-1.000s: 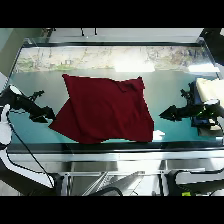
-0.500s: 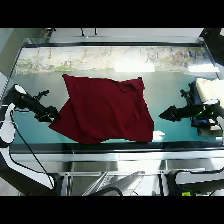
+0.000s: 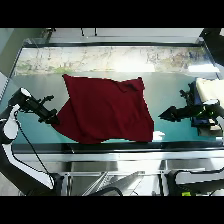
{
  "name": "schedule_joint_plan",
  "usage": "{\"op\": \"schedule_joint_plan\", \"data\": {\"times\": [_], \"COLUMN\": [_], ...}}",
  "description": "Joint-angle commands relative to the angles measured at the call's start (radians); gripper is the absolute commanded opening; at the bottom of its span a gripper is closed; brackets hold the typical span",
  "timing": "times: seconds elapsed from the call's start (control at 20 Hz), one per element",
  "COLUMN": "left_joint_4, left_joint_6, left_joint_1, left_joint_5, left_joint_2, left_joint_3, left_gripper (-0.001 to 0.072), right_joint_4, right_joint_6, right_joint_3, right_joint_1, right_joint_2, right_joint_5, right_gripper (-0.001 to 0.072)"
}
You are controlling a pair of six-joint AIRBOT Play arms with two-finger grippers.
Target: Fold the shirts.
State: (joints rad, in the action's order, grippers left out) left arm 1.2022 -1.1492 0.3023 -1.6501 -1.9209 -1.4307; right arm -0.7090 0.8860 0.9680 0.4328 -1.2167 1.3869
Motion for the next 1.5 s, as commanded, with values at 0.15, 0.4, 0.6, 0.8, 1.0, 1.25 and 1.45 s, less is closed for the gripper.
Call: {"op": "schedule_joint_plan", "data": {"times": [0.15, 0.4, 0.6, 0.8, 1.0, 1.25, 1.45], "left_joint_4": [0.0, -0.001, 0.001, 0.001, 0.0, 0.0, -0.002], "left_joint_6": [-0.004, -0.004, 0.001, 0.004, 0.004, 0.004, 0.004], "left_joint_1": [0.0, 0.0, 0.001, 0.001, 0.001, 0.001, 0.001], "left_joint_5": [0.01, 0.0, -0.011, -0.013, -0.016, -0.023, -0.042], "left_joint_2": [-0.002, -0.001, 0.005, 0.005, 0.005, 0.005, 0.009], "left_joint_3": [-0.001, -0.001, -0.001, -0.001, -0.001, -0.001, -0.001], "left_gripper": [0.0012, 0.0012, 0.0011, 0.0012, 0.0011, 0.0012, 0.0011], "right_joint_4": [-0.077, -0.078, -0.078, -0.085, -0.08, -0.079, 0.001], "right_joint_6": [0.004, 0.031, 0.046, 0.061, 0.053, 0.054, 0.024], "right_joint_3": [-0.014, -0.024, -0.024, -0.036, -0.112, -0.178, -0.178], "right_joint_1": [-0.048, -0.137, -0.106, -0.059, -0.097, -0.201, -0.235], "right_joint_2": [-0.005, -0.089, -0.083, -0.035, -0.039, -0.038, -0.023], "right_joint_5": [-0.048, -0.052, -0.03, -0.017, -0.048, -0.051, -0.048], "right_gripper": [0.036, 0.036, 0.036, 0.0359, 0.0359, 0.0359, 0.0275]}}
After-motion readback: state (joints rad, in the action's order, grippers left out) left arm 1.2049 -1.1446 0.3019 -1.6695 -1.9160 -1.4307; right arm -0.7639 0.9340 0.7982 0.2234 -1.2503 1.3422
